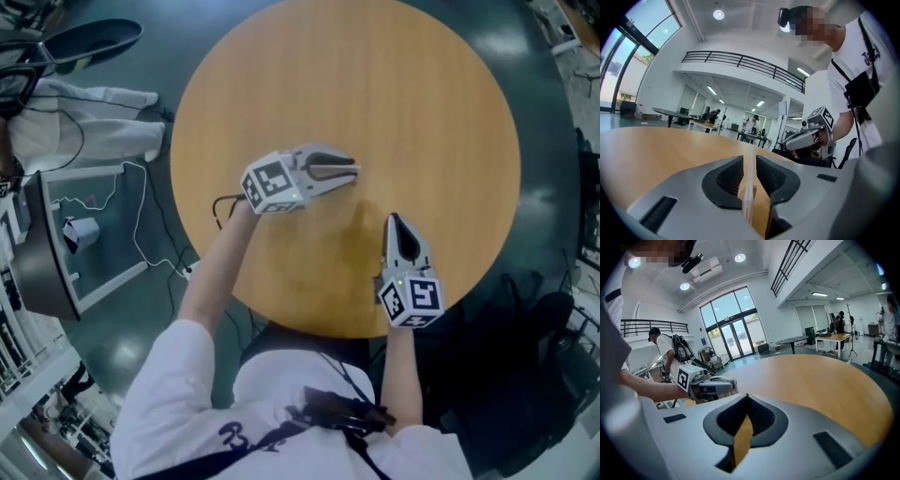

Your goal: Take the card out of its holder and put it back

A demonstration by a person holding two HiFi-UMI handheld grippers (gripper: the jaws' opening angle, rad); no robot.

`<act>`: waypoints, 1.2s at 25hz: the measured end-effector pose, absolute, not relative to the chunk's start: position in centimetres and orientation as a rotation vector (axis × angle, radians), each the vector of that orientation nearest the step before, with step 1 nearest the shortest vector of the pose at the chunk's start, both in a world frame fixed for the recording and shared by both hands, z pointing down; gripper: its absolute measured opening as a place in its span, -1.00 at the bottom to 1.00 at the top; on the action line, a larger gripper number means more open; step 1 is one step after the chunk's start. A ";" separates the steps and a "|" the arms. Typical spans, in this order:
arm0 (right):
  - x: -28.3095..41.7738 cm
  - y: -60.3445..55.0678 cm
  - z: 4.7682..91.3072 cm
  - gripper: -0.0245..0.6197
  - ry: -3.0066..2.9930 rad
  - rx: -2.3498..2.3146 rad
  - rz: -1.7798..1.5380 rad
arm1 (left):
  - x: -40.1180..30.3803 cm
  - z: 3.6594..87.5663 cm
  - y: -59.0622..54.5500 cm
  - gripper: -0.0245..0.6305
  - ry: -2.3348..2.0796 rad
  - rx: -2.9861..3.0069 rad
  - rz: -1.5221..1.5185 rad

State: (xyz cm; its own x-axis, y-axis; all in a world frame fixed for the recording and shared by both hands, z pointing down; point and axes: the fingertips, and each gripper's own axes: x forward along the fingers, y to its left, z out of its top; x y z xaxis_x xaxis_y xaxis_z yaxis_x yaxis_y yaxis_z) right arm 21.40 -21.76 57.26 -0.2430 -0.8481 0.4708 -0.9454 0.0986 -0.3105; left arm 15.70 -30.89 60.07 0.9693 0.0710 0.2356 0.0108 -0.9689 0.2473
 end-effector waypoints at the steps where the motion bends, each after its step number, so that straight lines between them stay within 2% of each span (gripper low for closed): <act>1: 21.4 -21.7 57.3 -0.89 -2.193 1.812 0.843 | 15.7 59.9 -30.9 -0.63 0.073 2.868 0.336; 6: 21.4 -21.7 57.0 -0.89 -2.187 1.815 0.843 | 15.9 59.1 -30.7 -0.81 0.144 2.864 0.277; 19: 21.2 -20.9 55.4 -0.89 -2.204 1.850 0.818 | 16.4 57.9 -30.4 -0.84 0.231 2.897 0.301; 30: 20.4 -19.1 52.4 -0.88 -2.257 1.910 0.756 | 15.7 52.3 -31.0 -0.84 0.137 3.025 0.275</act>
State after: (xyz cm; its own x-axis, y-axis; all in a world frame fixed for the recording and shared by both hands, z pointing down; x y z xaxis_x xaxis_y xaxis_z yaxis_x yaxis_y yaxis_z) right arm 20.37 -19.08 52.37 -0.2145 -0.9016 0.3757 -0.9460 0.0960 -0.3098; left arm 15.66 -30.96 52.33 0.9796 0.0987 0.1752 0.0805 -0.9909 0.1080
